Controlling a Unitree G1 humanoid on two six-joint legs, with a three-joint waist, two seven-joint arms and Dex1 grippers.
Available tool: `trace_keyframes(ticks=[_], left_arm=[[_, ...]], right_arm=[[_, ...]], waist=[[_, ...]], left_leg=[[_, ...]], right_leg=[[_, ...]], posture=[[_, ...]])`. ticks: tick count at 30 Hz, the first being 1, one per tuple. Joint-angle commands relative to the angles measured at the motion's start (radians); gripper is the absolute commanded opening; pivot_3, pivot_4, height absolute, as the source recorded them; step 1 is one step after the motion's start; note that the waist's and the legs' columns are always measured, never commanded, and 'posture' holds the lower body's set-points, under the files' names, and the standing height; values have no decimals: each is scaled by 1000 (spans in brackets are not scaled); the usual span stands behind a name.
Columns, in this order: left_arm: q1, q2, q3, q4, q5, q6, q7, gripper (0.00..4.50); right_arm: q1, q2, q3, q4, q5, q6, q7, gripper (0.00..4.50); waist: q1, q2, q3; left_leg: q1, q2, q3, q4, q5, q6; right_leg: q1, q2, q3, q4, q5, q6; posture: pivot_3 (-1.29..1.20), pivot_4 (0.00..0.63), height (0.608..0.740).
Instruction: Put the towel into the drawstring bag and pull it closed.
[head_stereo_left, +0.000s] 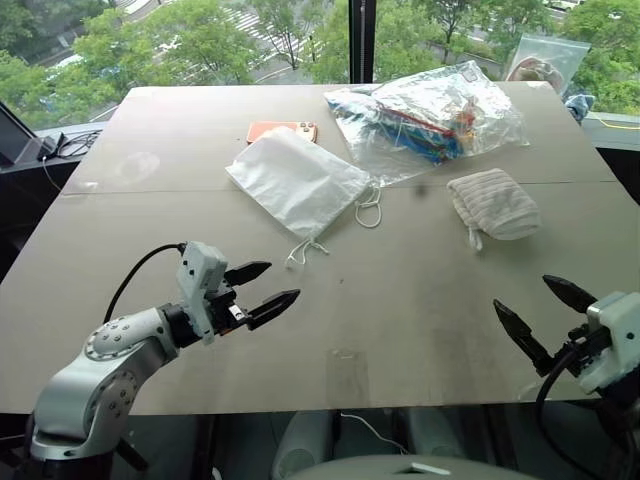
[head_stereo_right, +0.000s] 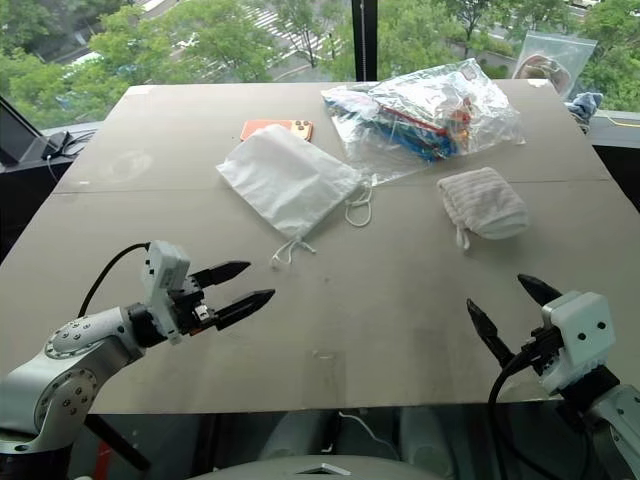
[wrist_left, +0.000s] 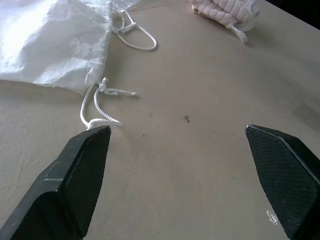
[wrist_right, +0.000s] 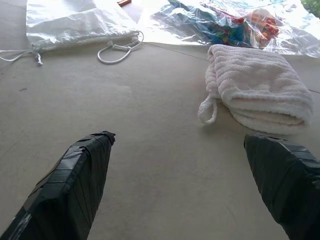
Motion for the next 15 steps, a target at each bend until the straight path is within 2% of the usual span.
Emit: trace_keyframes(ticks=[1, 5, 9, 11, 13, 15], left_arm=[[-34, -6, 20, -24, 9, -11, 45, 4443], [-130, -38, -32, -14, 63, -20, 123, 4443], [-188, -69, -111, -38, 178, -76, 191, 4443], [-250, -49, -215, -38, 335, -57, 284, 4443], [-389, -38, -418, 11, 617, -51, 415, 4443], [-473, -58, -546, 51, 756, -88, 446, 4443]], right_arm=[[-16, -9, 2, -2, -15, -22, -3, 4500], [-61, 3, 35, 9, -21, -44, -6, 4500], [-62, 12, 49, -1, -38, -155, 49, 4500], [-36, -19, 63, -19, -54, -210, 118, 4500], [-10, -57, 73, -34, -40, -238, 188, 4500], [-2, -71, 80, -35, -25, -243, 204, 4500]], waist=[[0, 0, 0], [2, -1, -1], [1, -1, -1], [1, -1, 0], [8, -2, 0], [20, -3, 0]], left_leg=[[0, 0, 0, 0, 0, 0], [1, 0, -1, 1, 0, 0], [0, 0, 0, 0, 0, -1], [-1, 0, 0, 0, 1, -1], [0, -1, 0, 0, 0, -1], [0, -3, -2, 1, 0, 0]], right_leg=[[0, 0, 0, 0, 0, 0], [0, 0, -1, 0, 0, 0], [0, 1, 0, 0, 0, 0], [0, 1, 0, 0, 0, 0], [0, 1, 0, 0, 0, 0], [1, 2, -2, 0, 0, 1]], posture=[[0, 150, 740], [0, 150, 740], [0, 150, 740], [0, 150, 740], [0, 150, 740], [0, 150, 740]])
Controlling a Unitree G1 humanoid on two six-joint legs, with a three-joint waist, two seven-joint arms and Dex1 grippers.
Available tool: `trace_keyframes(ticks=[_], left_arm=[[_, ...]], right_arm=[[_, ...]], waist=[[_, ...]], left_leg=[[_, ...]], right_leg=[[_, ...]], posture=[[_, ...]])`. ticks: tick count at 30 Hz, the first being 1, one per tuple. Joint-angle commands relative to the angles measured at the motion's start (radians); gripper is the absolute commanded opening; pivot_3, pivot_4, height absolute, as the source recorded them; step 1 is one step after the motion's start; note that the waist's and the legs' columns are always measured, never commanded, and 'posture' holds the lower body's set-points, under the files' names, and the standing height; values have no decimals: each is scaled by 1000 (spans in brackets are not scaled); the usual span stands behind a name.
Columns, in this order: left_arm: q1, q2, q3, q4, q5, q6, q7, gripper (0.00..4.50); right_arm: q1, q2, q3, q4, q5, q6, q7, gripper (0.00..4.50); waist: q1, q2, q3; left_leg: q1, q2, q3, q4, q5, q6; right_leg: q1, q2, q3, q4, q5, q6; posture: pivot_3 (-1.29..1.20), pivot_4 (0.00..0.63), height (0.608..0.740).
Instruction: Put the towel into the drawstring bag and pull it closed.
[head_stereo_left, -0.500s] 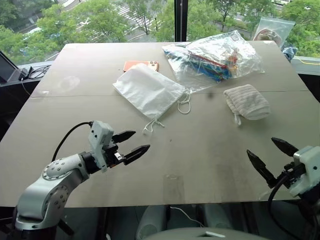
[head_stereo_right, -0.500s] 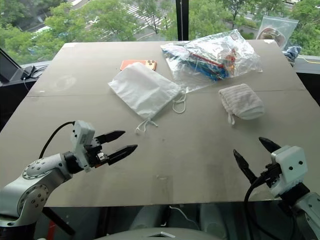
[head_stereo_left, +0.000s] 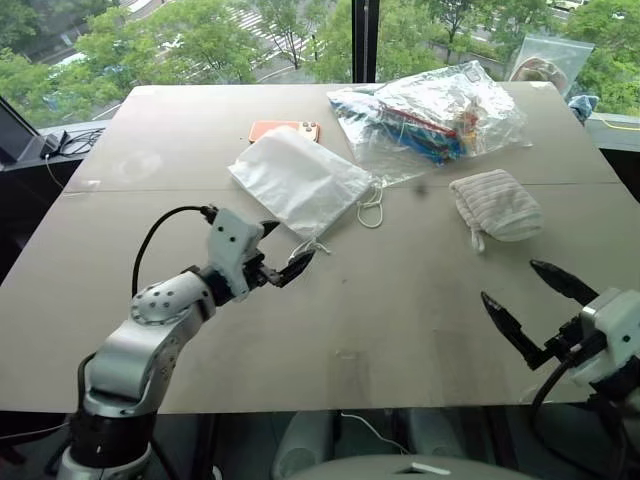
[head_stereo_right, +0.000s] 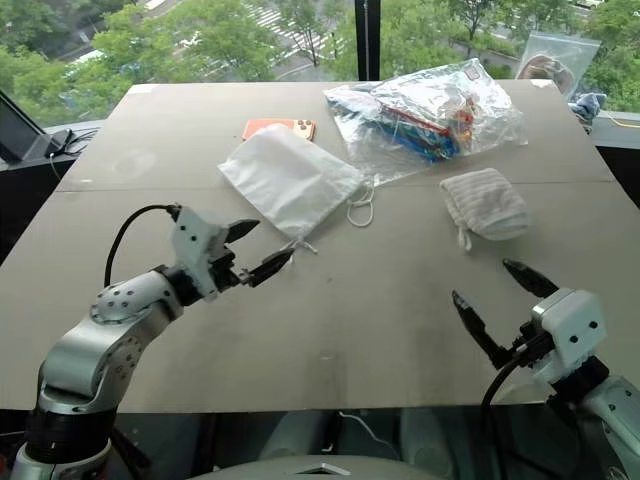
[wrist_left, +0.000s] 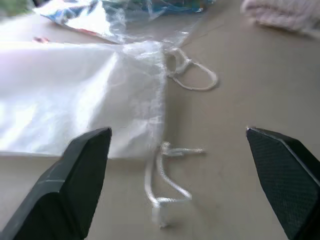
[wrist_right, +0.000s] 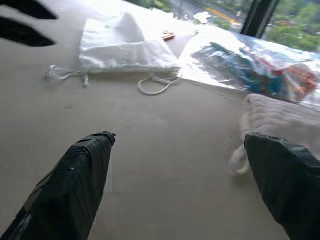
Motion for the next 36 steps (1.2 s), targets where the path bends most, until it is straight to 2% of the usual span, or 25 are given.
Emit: trace_keyframes(ticks=[1, 5, 9, 16, 28, 32, 34, 36], left_arm=[[-114, -25, -194, 44, 266, -65, 88, 4443], [-229, -101, -385, 227, 529, -92, 186, 4443], [-296, -182, -428, 365, 662, -77, 252, 4443], [-316, -248, -425, 507, 759, -184, 333, 4443], [-338, -351, -350, 603, 833, -90, 358, 4443], [-353, -357, -344, 632, 854, -97, 358, 4443], [-373, -366, -333, 671, 840, -102, 351, 3898], [-389, -372, -321, 707, 835, -104, 358, 3131]], right_arm=[[7, -13, 12, -50, 21, -39, 37, 4500], [65, 3, 53, -51, -29, -73, 45, 4500], [96, 30, 77, -75, -60, -81, 3, 4500], [121, 57, 77, -100, -73, -71, -36, 4500], [107, 67, 107, -78, -83, -70, -64, 4500], [100, 70, 120, -77, -88, -68, -72, 4500], [99, 73, 125, -72, -91, -72, -77, 4500], [98, 78, 135, -66, -101, -78, -84, 4500]], waist=[[3, -1, -1], [-9, -1, -1], [-16, -2, -1], [-13, -2, -1], [-11, -2, -1], [-12, -2, -1], [-11, -2, -1], [-10, -2, -1]], left_leg=[[1, -1, 1, 0, 0, 0], [1, 0, 3, 0, 0, 0], [-3, 0, 1, 0, 0, 0], [-4, 0, 1, 1, 1, -1], [-6, 0, -1, 3, 3, -4], [-6, 0, 0, 3, 3, -4], [-6, 0, -1, 3, 3, -4], [-7, 0, -1, 4, 3, -4]], right_leg=[[1, 2, -1, 0, 0, 0], [0, 0, 0, 0, 0, 0], [-4, 1, -1, 1, 0, 0], [-4, -1, 0, 1, 0, 0], [-5, -1, -2, 1, 0, 0], [-5, -1, -2, 1, 0, 0], [-5, -1, -2, 1, 0, 0], [-5, -1, -2, 1, 0, 0]], posture=[[0, 150, 740], [0, 150, 740], [0, 150, 740], [0, 150, 740], [0, 150, 740], [0, 150, 740], [0, 150, 740], [0, 150, 740]])
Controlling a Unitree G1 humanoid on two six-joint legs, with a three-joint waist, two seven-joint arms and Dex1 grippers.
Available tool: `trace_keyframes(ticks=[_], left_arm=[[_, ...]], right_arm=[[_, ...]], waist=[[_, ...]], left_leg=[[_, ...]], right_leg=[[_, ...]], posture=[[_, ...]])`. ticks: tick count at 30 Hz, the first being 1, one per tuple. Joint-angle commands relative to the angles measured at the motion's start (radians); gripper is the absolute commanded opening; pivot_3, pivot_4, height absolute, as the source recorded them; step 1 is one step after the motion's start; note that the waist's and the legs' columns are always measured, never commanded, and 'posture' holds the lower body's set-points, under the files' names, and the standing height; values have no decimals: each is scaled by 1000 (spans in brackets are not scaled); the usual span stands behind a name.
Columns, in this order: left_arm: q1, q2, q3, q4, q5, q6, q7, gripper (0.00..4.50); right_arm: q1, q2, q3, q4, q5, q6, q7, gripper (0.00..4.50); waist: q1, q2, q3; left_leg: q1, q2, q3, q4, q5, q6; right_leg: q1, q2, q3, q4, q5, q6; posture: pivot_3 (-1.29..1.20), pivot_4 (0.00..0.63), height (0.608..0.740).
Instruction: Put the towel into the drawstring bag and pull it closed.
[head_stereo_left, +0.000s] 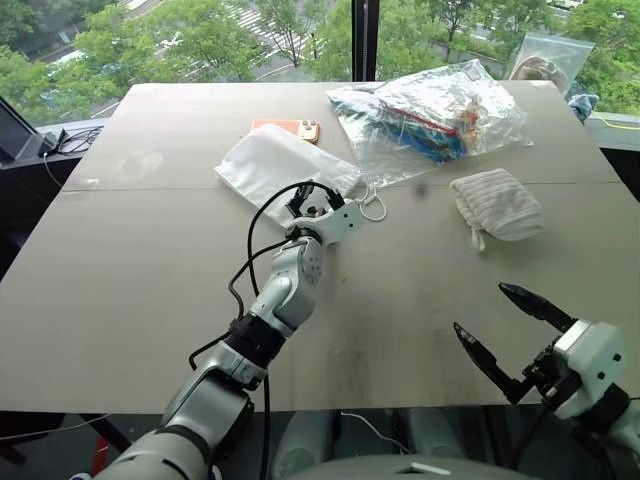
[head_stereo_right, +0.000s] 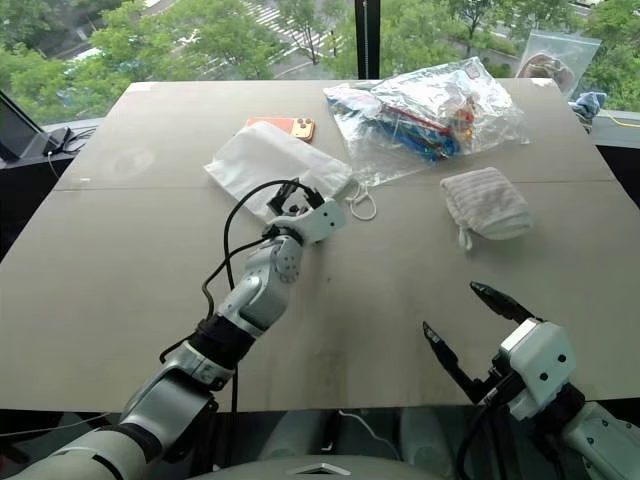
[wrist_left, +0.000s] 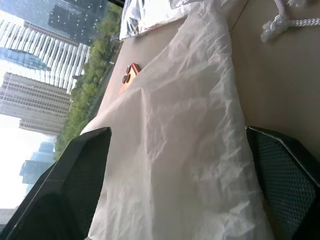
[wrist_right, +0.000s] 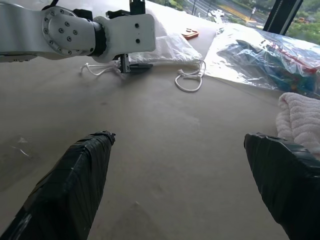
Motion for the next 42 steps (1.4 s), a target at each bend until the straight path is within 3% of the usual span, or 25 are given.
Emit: trace_keyframes(ticks=[1, 6, 7, 10, 15, 19, 21, 23, 27, 30, 33, 37, 42], left_arm=[[-38, -12, 48, 35, -10, -6, 6, 2635], [-54, -41, 142, 67, -92, 24, -35, 220], [-53, -47, 182, 60, -136, 20, -53, 58], [-33, -64, 306, -7, -286, 33, -143, 58], [46, 10, 374, -157, -436, 24, -328, 58], [109, 111, 326, -195, -342, -90, -273, 58], [145, 130, 311, -225, -295, -118, -224, 58], [198, 102, 347, -309, -349, -97, -237, 58], [304, 106, 497, -548, -742, 173, -554, 58], [280, 156, 626, -557, -974, 385, -682, 58], [207, 196, 711, -495, -1125, 597, -725, 58], [79, 170, 873, -372, -1300, 911, -715, 58], [-23, 128, 995, -277, -1376, 1094, -643, 58]], right_arm=[[-2, 12, 16, -8, -16, -24, -14, 4500], [-6, 28, 38, -10, -37, -27, -32, 4500], [-4, 31, 43, -11, -42, -27, -36, 4500], [1, 39, 54, -4, -53, -35, -38, 4500], [-22, 42, 65, 10, -55, -31, -48, 4500], [-39, 40, 78, 36, -58, -40, -43, 4500], [-47, 38, 83, 41, -59, -42, -41, 4500], [-56, 35, 82, 43, -57, -39, -42, 4500], [-72, 22, 72, 55, -49, -36, -32, 4500], [-97, 12, 80, 67, -43, -29, -26, 4500], [-131, 3, 89, 78, -35, -13, -23, 4500], [-200, -27, 92, 65, -35, 130, -72, 4500], [-320, -45, 120, 73, 19, 255, -89, 4500]], waist=[[0, 0, 0], [0, 0, -1], [1, 0, -1], [1, 0, -1], [-6, 0, -1], [-4, 1, -1], [-3, 1, -1], [0, 1, -1], [0, 1, -1], [-5, 1, -1], [-7, 1, -1], [-6, 0, -1], [-9, -1, -1]], left_leg=[[0, 0, 0, 1, 0, 0], [-1, 0, -1, 2, 0, 0], [-1, 0, -1, 2, 0, 0], [-2, 0, -1, 4, 0, 0], [-4, 0, -2, 7, 0, -1], [-3, 0, -3, 7, 0, -1], [-3, 0, -3, 8, 0, 0], [-3, 0, -3, 8, 0, 0], [-5, 0, -3, 9, 0, 0], [-3, 1, -3, 9, 0, 0], [-1, 1, -2, 10, 0, 0], [2, 0, -1, 12, -3, 4], [1, 0, -2, 12, 0, 0]], right_leg=[[0, 0, 0, 0, 0, 0], [0, 0, 0, 0, 0, 0], [0, 0, 0, 1, 0, 0], [0, 0, 0, 1, 0, 0], [-1, 0, -1, 1, 0, 0], [0, 0, -1, 2, 0, 0], [0, 0, -1, 2, 0, 0], [0, -1, 0, 2, 0, 0], [0, -1, -1, 2, 0, 0], [0, 0, -2, 5, 0, 0], [0, 1, -1, 8, 0, 0], [3, 1, -3, 9, 0, 0], [2, 1, -3, 10, 0, 0]], posture=[[0, 150, 740], [0, 150, 740], [0, 150, 740], [0, 150, 740], [0, 150, 740], [0, 150, 740], [0, 150, 740], [0, 150, 740], [0, 150, 740], [0, 150, 740], [0, 150, 740], [0, 150, 740], [0, 150, 740]])
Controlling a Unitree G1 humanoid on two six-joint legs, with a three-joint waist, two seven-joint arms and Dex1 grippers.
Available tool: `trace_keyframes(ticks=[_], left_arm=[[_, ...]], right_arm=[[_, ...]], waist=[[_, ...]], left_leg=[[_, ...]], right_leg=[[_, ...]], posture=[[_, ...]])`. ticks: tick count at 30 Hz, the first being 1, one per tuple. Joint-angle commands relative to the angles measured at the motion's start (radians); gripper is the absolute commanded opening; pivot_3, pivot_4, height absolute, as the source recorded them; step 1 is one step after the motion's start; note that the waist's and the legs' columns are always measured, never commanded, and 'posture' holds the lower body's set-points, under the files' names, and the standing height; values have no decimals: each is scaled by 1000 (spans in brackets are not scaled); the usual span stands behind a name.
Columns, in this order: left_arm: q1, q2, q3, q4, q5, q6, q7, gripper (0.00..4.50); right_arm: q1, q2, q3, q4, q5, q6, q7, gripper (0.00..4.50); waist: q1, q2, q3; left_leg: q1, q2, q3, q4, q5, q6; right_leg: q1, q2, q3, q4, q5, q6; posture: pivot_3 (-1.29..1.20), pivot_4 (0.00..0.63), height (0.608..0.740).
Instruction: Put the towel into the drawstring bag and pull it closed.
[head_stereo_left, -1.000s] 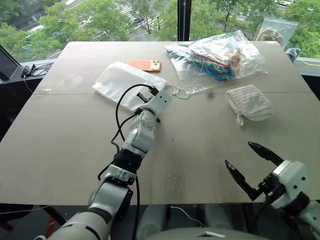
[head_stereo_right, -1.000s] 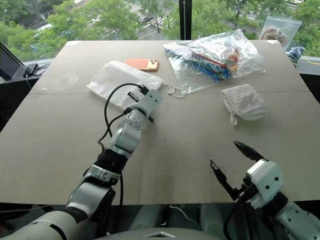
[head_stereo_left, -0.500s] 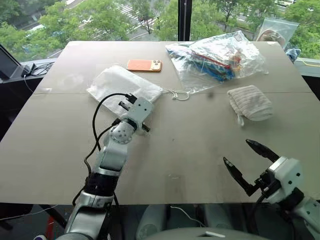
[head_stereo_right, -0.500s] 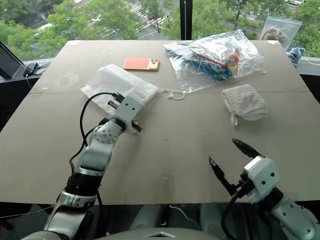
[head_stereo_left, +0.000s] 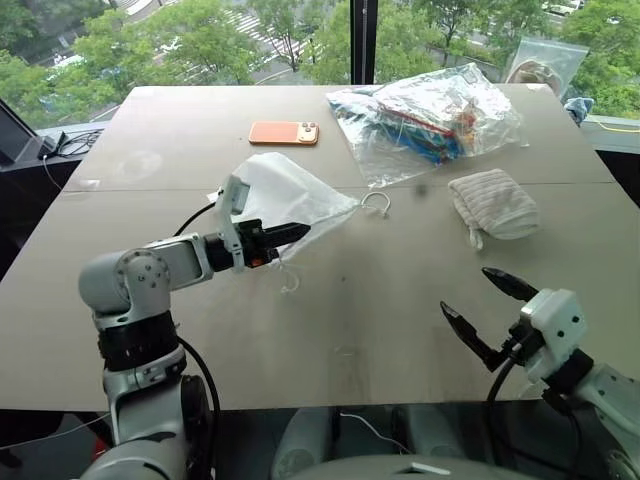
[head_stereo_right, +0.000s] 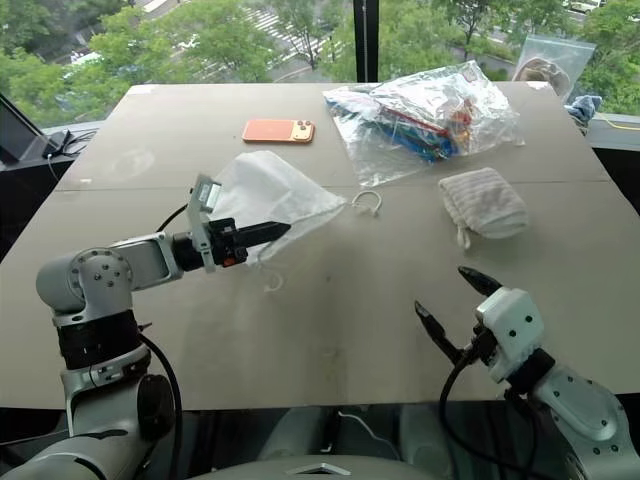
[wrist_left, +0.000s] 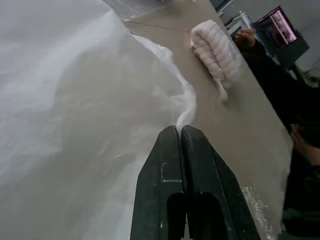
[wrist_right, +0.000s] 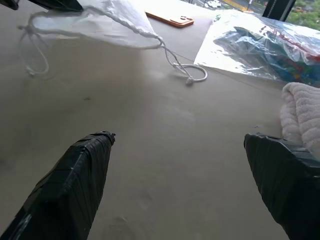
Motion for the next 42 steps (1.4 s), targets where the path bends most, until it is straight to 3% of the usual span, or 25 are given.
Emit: trace_keyframes(ticks=[1, 7, 11, 15, 18, 20, 24, 28, 32, 33, 42], left_arm=[[-50, 2, 66, 63, -77, 73, 45, 58], [-72, 32, 44, 120, -173, 73, 111, 58], [-20, 101, -77, -13, -185, 52, 64, 58], [-5, 102, -122, -64, -229, 47, 33, 58], [30, 141, -228, -134, -182, -78, 6, 58], [65, 193, -327, -190, -94, -235, -20, 58], [182, 368, -627, -200, 384, -911, -46, 58], [280, 390, -653, -141, 572, -1204, 42, 58], [359, 361, -665, -138, 759, -1352, 199, 1361], [373, 357, -677, -138, 810, -1386, 230, 1498], [419, 241, -723, -76, 1064, -1524, 429, 1498]], right_arm=[[-74, -1, 27, -12, 32, 49, -13, 4500], [-233, 39, 151, 39, -2, 80, -45, 4500], [-297, 91, 188, 76, 51, 116, -49, 4500], [-427, 202, 252, 230, 91, 144, -52, 4500], [-490, 221, 295, 295, 41, 111, -44, 4500], [-504, 216, 306, 302, 19, 97, -46, 4500], [-467, 155, 322, 274, -32, 58, -16, 4500], [-392, 75, 300, 221, 12, 5, 87, 4500], [-356, 37, 266, 200, 19, -4, 103, 4500], [-347, 31, 257, 192, 25, -1, 103, 4500], [-246, -18, 173, 90, 75, 43, 92, 4500]], waist=[[-1, 0, 0], [-2, 0, 0], [-2, -2, 1], [-3, -2, 1], [-4, -1, 1], [-3, -2, 1], [0, -1, 1], [3, -1, 1], [1, -1, 1], [1, -1, 1], [2, -1, 1]], left_leg=[[0, 0, 0, 0, 0, 0], [2, 0, 1, -1, 0, 0], [1, 0, 1, 0, 0, -1], [1, 0, 1, -1, 0, -1], [2, 0, 2, -1, 0, -1], [1, 0, 2, -2, 0, -1], [-7, 0, 4, -2, 0, -2], [-8, 0, 5, -3, 0, -1], [-9, 1, 5, -4, -2, 3], [-9, 1, 5, -3, -2, 4], [-9, 0, 5, -3, -3, 4]], right_leg=[[0, 0, 0, 1, 0, 0], [-1, 0, 3, 3, 0, 0], [-2, -1, 3, 3, 0, 0], [-2, -1, 5, 3, 0, 0], [-2, -1, 5, 4, 0, 0], [-4, -1, 5, 4, 0, 0], [-14, -2, 6, 4, 0, 0], [-15, -2, 7, 3, 0, -1], [-15, -2, 9, 4, 0, 0], [-15, -2, 9, 4, 0, 0], [-14, -2, 6, 4, 0, 0]], posture=[[0, 150, 740], [0, 150, 740], [0, 150, 740], [0, 150, 740], [0, 150, 740], [0, 150, 740], [0, 150, 740], [0, 150, 740], [0, 150, 740], [0, 150, 740], [0, 150, 740]])
